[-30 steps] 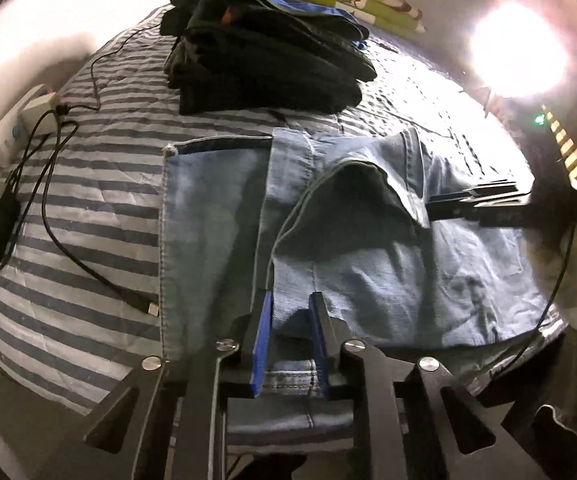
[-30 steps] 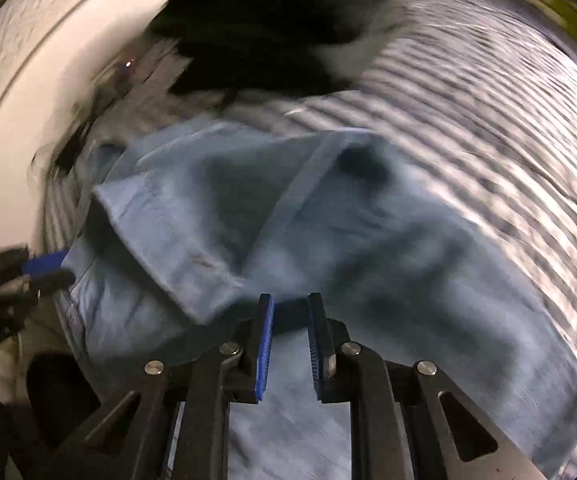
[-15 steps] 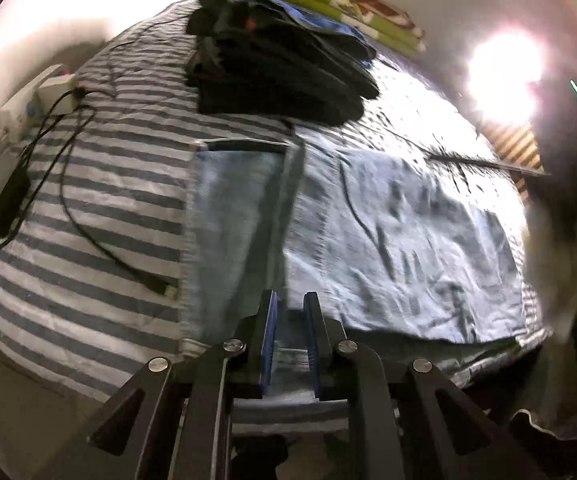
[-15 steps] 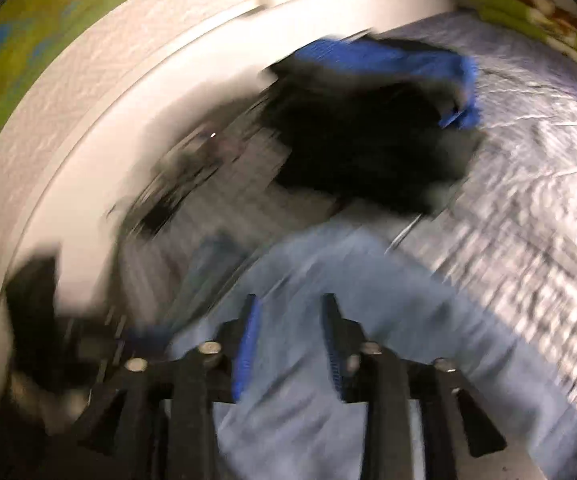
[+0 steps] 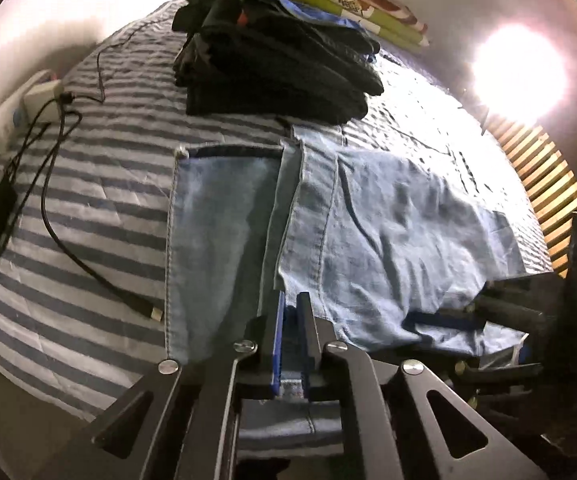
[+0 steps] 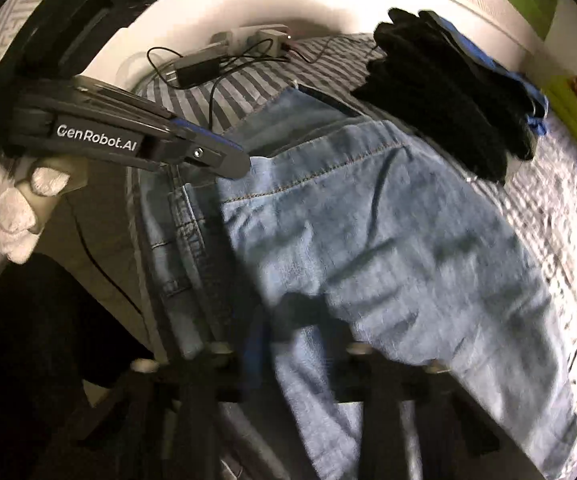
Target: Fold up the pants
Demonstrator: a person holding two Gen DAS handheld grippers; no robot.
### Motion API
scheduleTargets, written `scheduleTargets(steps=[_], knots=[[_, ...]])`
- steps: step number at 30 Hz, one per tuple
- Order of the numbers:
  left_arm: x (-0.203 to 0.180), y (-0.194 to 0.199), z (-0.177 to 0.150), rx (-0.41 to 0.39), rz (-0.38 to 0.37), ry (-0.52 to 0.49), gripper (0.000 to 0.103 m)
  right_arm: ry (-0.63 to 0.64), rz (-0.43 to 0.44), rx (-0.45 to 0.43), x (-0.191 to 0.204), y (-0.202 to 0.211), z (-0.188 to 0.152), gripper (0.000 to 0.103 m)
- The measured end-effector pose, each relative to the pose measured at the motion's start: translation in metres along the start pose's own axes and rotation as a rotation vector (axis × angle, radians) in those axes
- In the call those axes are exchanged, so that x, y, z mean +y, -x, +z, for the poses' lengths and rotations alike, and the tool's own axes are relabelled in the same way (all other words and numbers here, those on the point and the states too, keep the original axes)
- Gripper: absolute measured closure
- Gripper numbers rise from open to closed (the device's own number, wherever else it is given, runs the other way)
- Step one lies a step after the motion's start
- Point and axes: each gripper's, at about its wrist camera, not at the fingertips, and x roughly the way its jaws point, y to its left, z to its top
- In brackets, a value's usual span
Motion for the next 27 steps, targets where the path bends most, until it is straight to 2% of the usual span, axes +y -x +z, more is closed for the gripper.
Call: scheduleTargets(steps=[3, 7, 9, 14, 16, 17, 18, 19, 20, 21, 24, 25, 27], knots=[[-0.006, 0.01, 0.003, -0.024, -0.002, -0.017, 0.098, -0.026, 0.0, -0.024, -0.003, 0.006, 0.0, 0.1], [-0.02, 0.037, -0.005, -0.073, 0.033, -0.064, 0.099, -0.017, 0.013, -0.078, 0.005, 0.03, -0.004, 0.1], [-0.019, 0.045, -0.016, -0.077, 0.02, -0.055, 0.099, 0.012, 0.033, -0.081, 0.014, 0.035, -0.008, 0.1], [-0.004, 0.015, -0.038, 0.021, 0.083, -0.034, 0.101, 0.052, 0.034, 0.011, 0.032, -0.005, -0.013, 0.099], [-0.004, 0.012, -0.041, 0.023, 0.082, -0.048, 0.1, 0.083, 0.012, 0.026, 0.038, -0.012, -0.015, 0.099], [-0.004, 0.014, -0.04, 0.014, 0.071, -0.045, 0.097, 0.093, 0.009, 0.024, 0.038, -0.011, -0.015, 0.099], [-0.003, 0.016, -0.038, 0.009, 0.055, -0.035, 0.074, 0.099, 0.012, 0.022, 0.038, -0.009, -0.014, 0.099], [0.001, 0.016, -0.033, -0.002, 0.037, -0.014, 0.04, 0.096, 0.02, 0.024, 0.037, -0.008, -0.014, 0.099], [0.004, 0.016, -0.03, -0.018, 0.039, -0.006, 0.028, 0.089, 0.027, 0.027, 0.035, -0.009, -0.013, 0.099], [0.005, 0.013, -0.027, -0.02, 0.042, -0.008, 0.024, 0.076, 0.038, 0.031, 0.032, -0.009, -0.01, 0.097], [0.005, -0.008, -0.024, 0.053, 0.043, -0.011, 0.027, 0.046, 0.062, 0.02, 0.027, -0.003, -0.01, 0.096], [0.007, -0.018, -0.026, 0.084, 0.046, 0.0, 0.044, 0.041, 0.069, 0.015, 0.026, 0.0, -0.011, 0.096], [0.004, -0.024, -0.028, 0.09, 0.066, -0.009, 0.066, 0.022, 0.091, 0.016, 0.021, 0.011, -0.017, 0.089]])
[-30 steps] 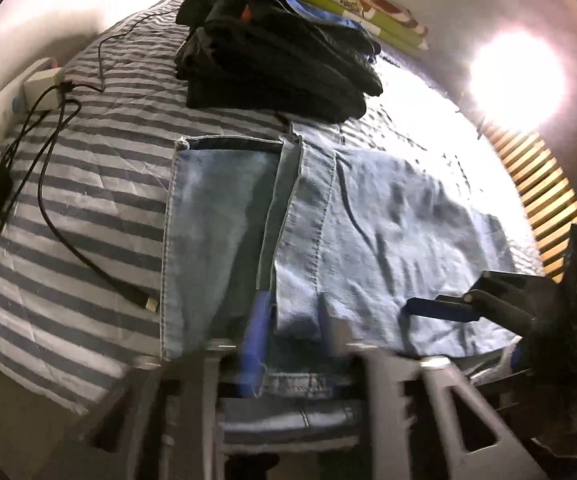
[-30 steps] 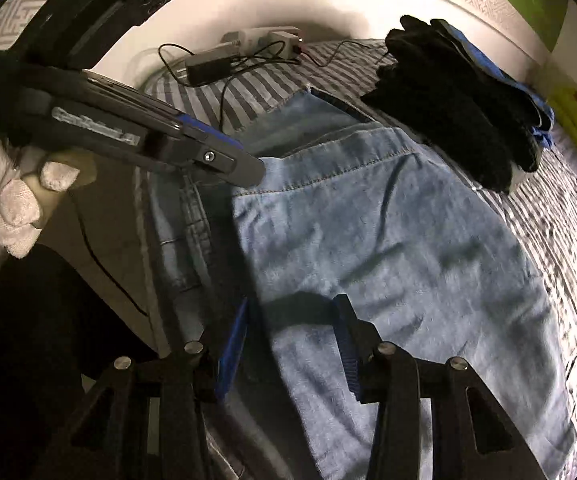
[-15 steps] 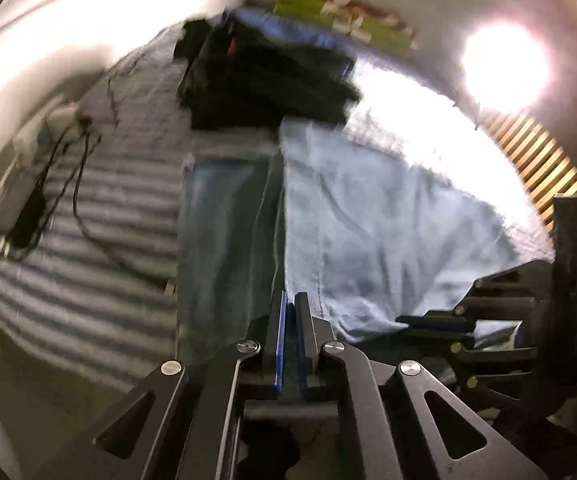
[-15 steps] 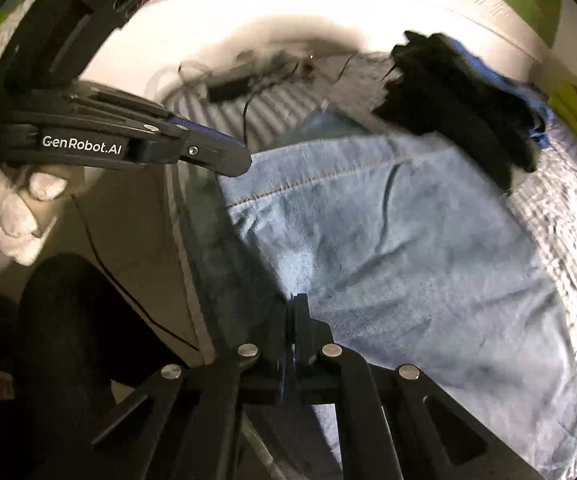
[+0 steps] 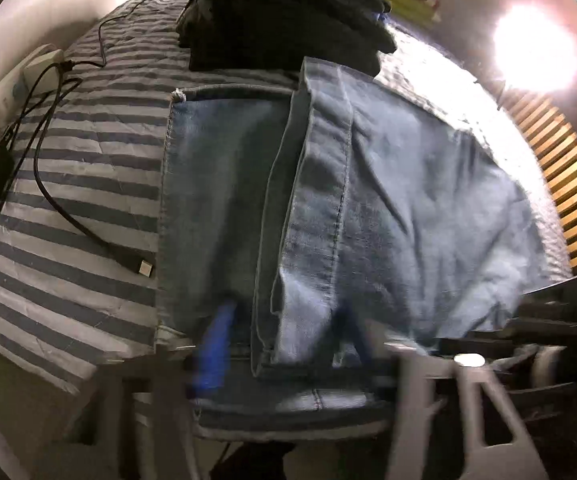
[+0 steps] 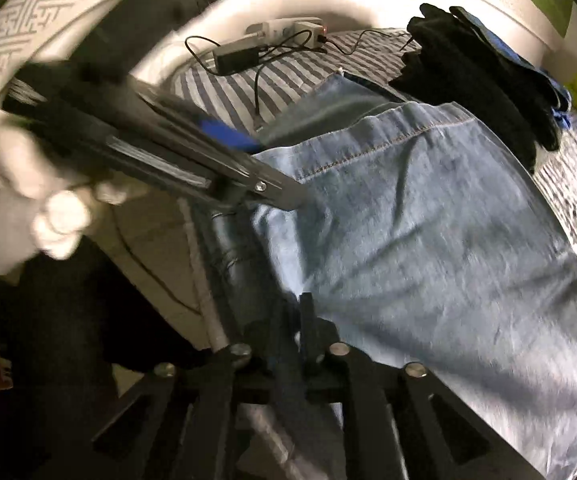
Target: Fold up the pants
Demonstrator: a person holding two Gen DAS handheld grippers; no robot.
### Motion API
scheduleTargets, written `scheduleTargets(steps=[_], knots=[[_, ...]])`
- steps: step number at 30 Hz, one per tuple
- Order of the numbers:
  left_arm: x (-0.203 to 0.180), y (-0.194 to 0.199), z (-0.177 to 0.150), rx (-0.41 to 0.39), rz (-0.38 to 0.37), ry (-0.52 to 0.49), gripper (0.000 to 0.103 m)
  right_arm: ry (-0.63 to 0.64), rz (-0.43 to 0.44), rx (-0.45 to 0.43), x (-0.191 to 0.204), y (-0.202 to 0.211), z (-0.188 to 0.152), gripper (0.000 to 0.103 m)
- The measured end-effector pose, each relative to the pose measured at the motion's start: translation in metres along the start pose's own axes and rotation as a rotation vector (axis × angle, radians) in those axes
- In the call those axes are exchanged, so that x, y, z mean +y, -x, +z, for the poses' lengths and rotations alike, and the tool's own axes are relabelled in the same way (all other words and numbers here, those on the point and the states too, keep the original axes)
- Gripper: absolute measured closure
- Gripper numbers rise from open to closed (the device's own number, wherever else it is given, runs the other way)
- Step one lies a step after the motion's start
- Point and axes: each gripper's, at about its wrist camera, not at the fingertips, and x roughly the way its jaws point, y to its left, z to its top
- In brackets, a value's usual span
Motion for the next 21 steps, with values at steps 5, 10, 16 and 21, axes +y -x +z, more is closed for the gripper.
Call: scheduleTargets(steps=[5, 10, 16, 21], knots=[[-0.005, 0.017, 0.003, -0.022, -0.031, 0.007, 0.086, -0.177, -0.099, -0.113, -0.051, 0.071, -0.056, 0.065], [-0.009, 0.038, 0.011, -0.055, -0.068, 0.044, 0.09, -0.384, -0.28, -0.118, -0.098, 0.121, -0.163, 0.064], [-0.023, 0.058, 0.028, -0.085, -0.104, 0.079, 0.091, -0.505, -0.355, -0.092, -0.1, 0.137, -0.244, 0.064], [-0.043, 0.071, 0.039, -0.099, -0.091, 0.063, 0.092, -0.441, -0.398, -0.093, -0.091, 0.126, -0.248, 0.059]])
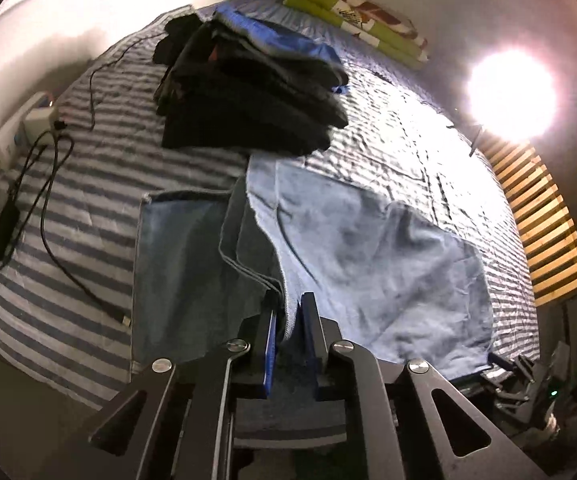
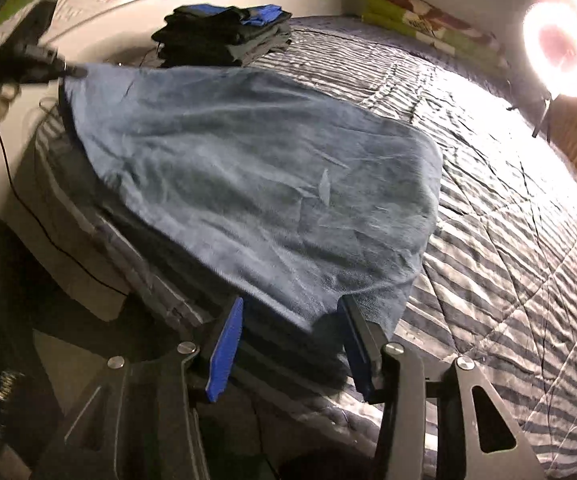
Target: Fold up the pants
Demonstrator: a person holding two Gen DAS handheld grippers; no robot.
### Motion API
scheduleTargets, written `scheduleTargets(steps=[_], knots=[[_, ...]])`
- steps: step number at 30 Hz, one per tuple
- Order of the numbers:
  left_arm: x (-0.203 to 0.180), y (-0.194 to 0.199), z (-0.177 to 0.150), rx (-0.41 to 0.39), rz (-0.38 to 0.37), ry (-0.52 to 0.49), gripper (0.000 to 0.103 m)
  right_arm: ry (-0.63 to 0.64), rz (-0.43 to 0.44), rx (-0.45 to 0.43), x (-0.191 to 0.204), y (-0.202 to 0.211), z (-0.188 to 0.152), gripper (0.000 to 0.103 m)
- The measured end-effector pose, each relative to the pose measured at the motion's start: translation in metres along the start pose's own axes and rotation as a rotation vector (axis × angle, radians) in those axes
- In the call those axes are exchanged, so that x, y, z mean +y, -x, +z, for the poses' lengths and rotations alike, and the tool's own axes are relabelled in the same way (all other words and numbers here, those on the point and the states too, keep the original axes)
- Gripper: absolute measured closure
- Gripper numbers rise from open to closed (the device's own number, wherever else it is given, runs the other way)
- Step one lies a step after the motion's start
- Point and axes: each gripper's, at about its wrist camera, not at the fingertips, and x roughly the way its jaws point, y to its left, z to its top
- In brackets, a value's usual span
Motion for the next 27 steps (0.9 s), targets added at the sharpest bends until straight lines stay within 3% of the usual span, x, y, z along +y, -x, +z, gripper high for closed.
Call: scheduleTargets(steps=[3, 7, 9, 12, 14, 18, 22, 25, 27], knots=[[-0.007, 0.006, 0.009, -0.011, -0.006, 0.016, 0.092, 0.025, -0.004, -0.01, 0.004, -0.001, 0.002, 0.058], [-0.017, 0.016, 0.019, -0.032, 0.003, 0.001, 0.093, 0.073, -0.107, -0.004, 0.003, -0.012, 0.005, 0.061], [-0.021, 0.02, 0.019, -0.037, 0.017, -0.01, 0.093, 0.051, -0.089, 0.006, -0.005, -0.013, 0.004, 0.084], [-0.02, 0.034, 0.008, -0.077, 0.043, 0.002, 0.094, 0.072, -0.096, 0.006, -0.007, -0.01, 0.001, 0.095], [-0.006, 0.033, -0.016, -0.072, 0.053, 0.026, 0.095, 0.103, -0.111, 0.005, -0.004, -0.008, -0.003, 0.097], [0.042, -0.02, -0.059, 0.076, 0.102, 0.141, 0.095, 0.123, -0.113, 0.019, -0.006, -0.012, -0.008, 0.097], [0.048, -0.021, -0.063, 0.063, 0.083, 0.181, 0.096, 0.153, -0.13, 0.019, -0.002, -0.01, -0.005, 0.098], [0.031, 0.003, -0.056, -0.007, 0.083, 0.101, 0.095, 0.134, -0.115, 0.009, -0.007, 0.0, -0.003, 0.098], [0.032, -0.007, -0.057, 0.026, 0.119, 0.087, 0.091, 0.148, -0.115, 0.027, -0.006, -0.004, -0.005, 0.098]])
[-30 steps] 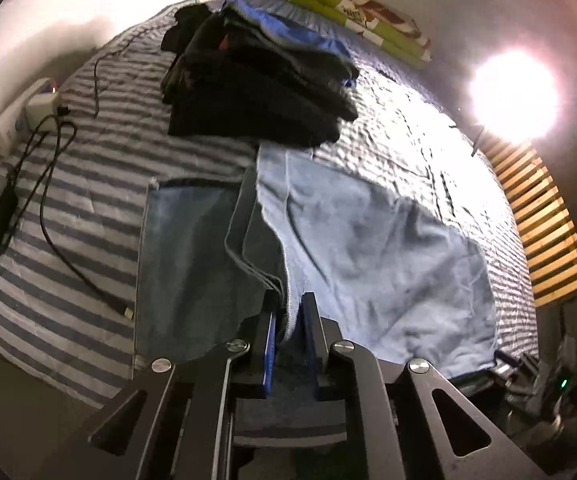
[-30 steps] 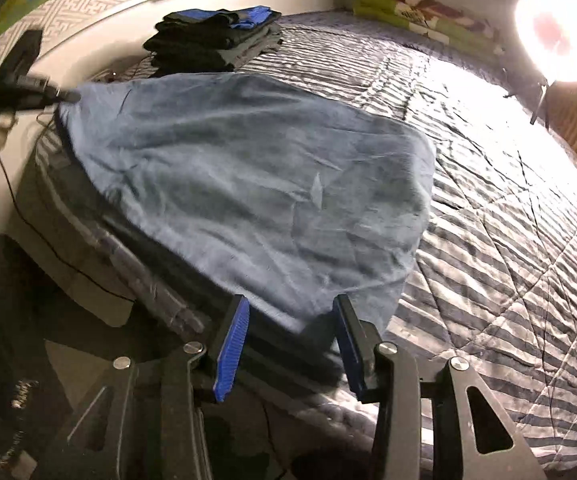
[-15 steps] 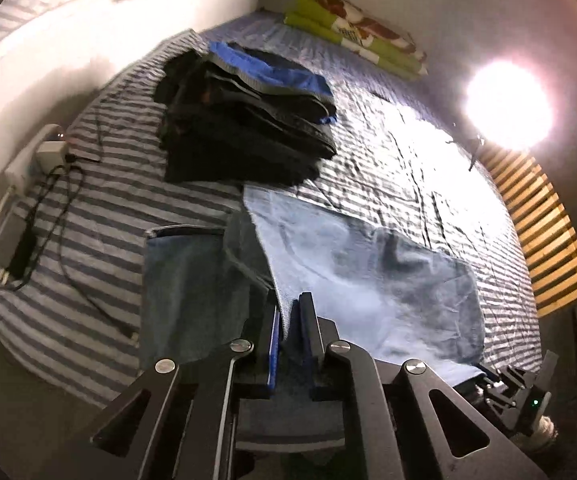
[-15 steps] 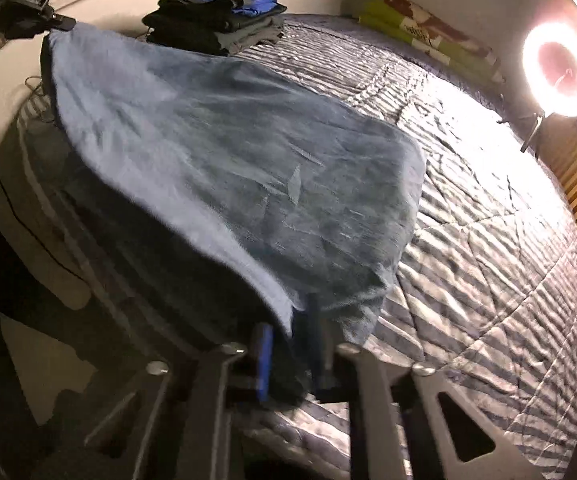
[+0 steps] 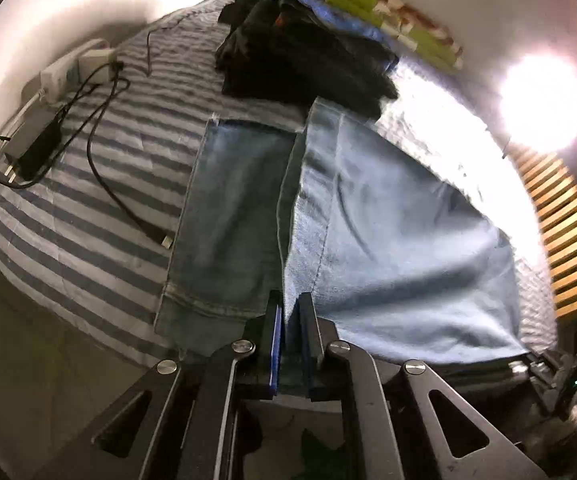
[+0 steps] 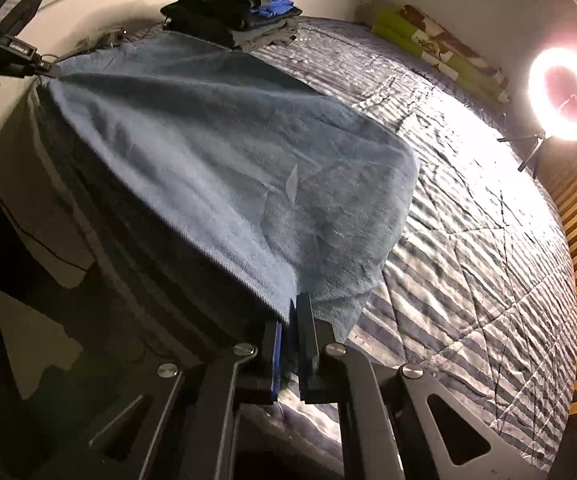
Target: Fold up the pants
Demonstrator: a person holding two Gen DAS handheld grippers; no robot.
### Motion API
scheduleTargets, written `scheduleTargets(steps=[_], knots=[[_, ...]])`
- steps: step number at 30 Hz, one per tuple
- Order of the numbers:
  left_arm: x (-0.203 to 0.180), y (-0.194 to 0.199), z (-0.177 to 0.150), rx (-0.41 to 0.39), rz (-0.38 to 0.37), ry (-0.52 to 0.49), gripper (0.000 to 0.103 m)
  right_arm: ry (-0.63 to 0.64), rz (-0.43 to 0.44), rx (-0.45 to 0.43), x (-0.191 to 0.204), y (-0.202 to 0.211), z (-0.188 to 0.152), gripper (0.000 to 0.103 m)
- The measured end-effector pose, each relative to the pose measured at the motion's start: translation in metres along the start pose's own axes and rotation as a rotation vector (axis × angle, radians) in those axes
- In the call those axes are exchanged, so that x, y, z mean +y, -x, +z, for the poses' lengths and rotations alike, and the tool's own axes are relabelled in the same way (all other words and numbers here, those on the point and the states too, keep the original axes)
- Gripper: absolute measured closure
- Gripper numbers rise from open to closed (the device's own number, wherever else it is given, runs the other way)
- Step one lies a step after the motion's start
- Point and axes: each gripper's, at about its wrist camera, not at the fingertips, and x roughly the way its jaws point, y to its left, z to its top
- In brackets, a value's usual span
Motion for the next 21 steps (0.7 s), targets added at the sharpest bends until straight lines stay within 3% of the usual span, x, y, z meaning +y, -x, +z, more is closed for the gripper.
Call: scheduleTargets(steps=[1, 3, 6, 9, 10, 13, 18, 19, 21], knots=[[0.002, -0.011, -0.001, 0.049, 0.045, -0.009, 0.09, 0.021, -0.011, 0.014, 0.004, -0.004, -0.001, 0.098], [0.006, -0.018, 0.0, 0.088, 0.056, 0.005, 0.084, 0.081, -0.029, 0.036, 0.012, -0.008, -0.001, 0.094], [0.0, 0.001, 0.017, 0.021, 0.052, -0.024, 0.08, 0.094, 0.028, 0.055, 0.007, 0.0, -0.001, 0.089], [-0.011, 0.004, 0.05, -0.009, -0.01, -0.049, 0.043, 0.006, 0.106, 0.041, -0.014, 0.014, 0.005, 0.085], [-0.018, -0.005, 0.065, -0.005, -0.042, -0.068, 0.04, -0.037, 0.128, 0.029, -0.021, 0.017, 0.008, 0.084], [-0.026, -0.044, 0.1, 0.039, -0.04, -0.061, 0.04, -0.135, 0.172, 0.01, -0.038, 0.02, 0.02, 0.082], [-0.028, -0.087, 0.122, 0.083, -0.039, -0.005, 0.041, -0.122, 0.177, 0.031, -0.036, 0.013, 0.018, 0.082], [-0.032, -0.086, 0.121, 0.062, -0.027, -0.015, 0.047, -0.123, 0.18, 0.038, -0.038, 0.011, 0.017, 0.082], [-0.037, -0.082, 0.119, 0.034, 0.005, -0.049, 0.072, -0.127, 0.17, 0.056, -0.041, 0.009, 0.011, 0.079]])
